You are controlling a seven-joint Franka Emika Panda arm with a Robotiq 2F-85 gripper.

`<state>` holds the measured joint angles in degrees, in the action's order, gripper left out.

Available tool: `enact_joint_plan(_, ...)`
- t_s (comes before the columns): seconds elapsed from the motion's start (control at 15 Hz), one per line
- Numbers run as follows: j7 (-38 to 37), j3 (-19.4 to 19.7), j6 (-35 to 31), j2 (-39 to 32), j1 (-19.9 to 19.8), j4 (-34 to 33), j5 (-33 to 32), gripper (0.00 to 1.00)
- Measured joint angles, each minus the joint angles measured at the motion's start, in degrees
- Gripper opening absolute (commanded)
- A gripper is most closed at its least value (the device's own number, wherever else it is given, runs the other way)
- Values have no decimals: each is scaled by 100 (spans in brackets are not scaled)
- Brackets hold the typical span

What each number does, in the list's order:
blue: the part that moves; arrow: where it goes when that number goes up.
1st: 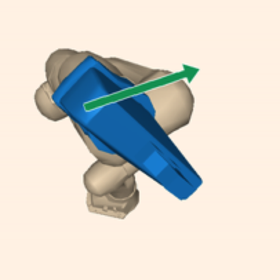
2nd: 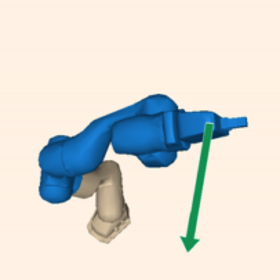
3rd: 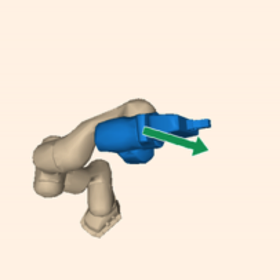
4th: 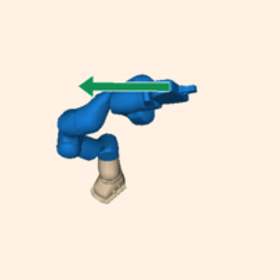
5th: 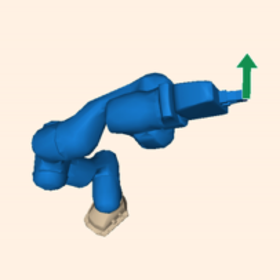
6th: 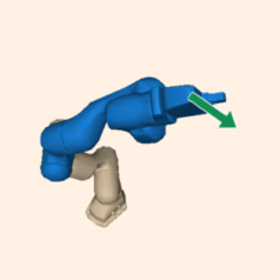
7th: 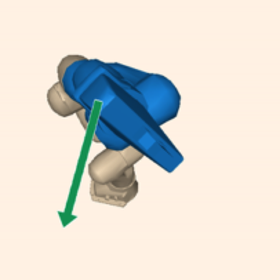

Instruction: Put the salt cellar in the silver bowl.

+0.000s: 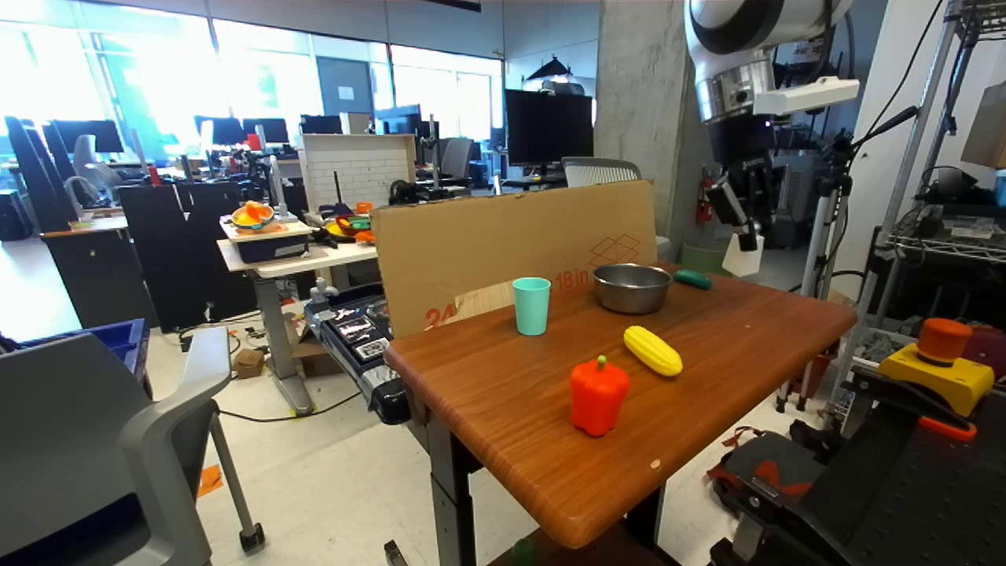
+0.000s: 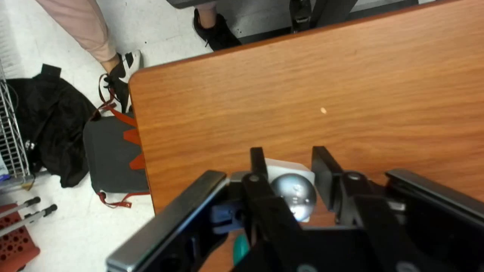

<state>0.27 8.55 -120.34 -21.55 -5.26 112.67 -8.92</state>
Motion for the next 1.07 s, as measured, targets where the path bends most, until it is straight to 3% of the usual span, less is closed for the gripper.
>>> enact_joint_plan(0.53,1014,-550,14,-77,62,-846,0,10)
enact_joint_plan(1.07,1297,-812,645,-1086,459,-2006,-4,10)
